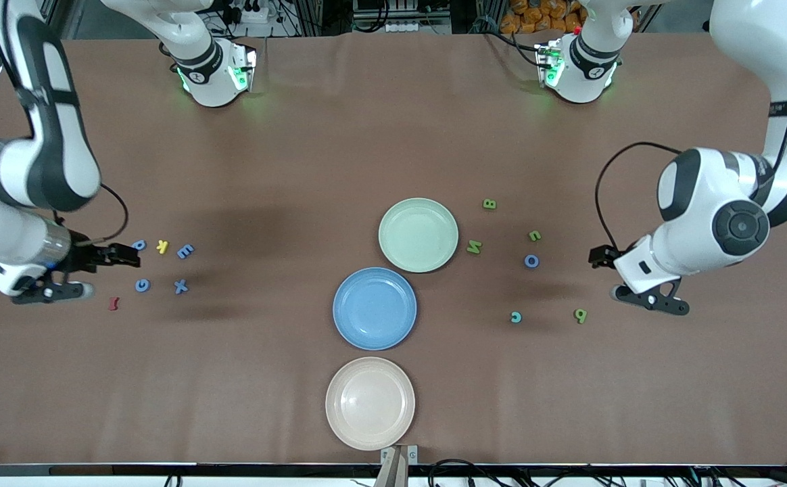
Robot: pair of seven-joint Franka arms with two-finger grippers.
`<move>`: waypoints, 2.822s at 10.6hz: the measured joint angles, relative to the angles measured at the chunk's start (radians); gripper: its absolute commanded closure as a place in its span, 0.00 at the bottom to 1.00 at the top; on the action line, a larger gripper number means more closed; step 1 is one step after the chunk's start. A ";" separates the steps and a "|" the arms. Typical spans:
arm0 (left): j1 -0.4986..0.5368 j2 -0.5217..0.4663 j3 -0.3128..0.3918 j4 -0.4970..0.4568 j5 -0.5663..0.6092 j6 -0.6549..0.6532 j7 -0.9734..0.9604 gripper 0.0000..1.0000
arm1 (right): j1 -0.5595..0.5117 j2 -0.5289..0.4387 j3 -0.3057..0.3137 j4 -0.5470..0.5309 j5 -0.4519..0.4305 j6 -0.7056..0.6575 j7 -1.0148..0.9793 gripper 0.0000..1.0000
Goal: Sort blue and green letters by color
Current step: 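Lower the right gripper over the blue X while the left gripper nears green b, then grasp the blue X with the right gripper while the left gripper grasps green b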
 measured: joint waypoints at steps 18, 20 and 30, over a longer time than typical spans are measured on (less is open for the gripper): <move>0.009 0.307 -0.005 0.021 0.116 0.368 0.124 0.00 | 0.010 0.200 0.057 -0.267 0.000 0.576 -0.118 0.81; 0.009 0.318 -0.004 0.032 0.116 0.368 0.149 0.00 | 0.008 0.197 0.056 -0.267 0.000 0.585 -0.123 0.90; 0.012 0.359 -0.003 0.085 0.000 0.369 0.168 1.00 | 0.048 0.196 0.207 -0.083 0.009 0.450 0.435 0.90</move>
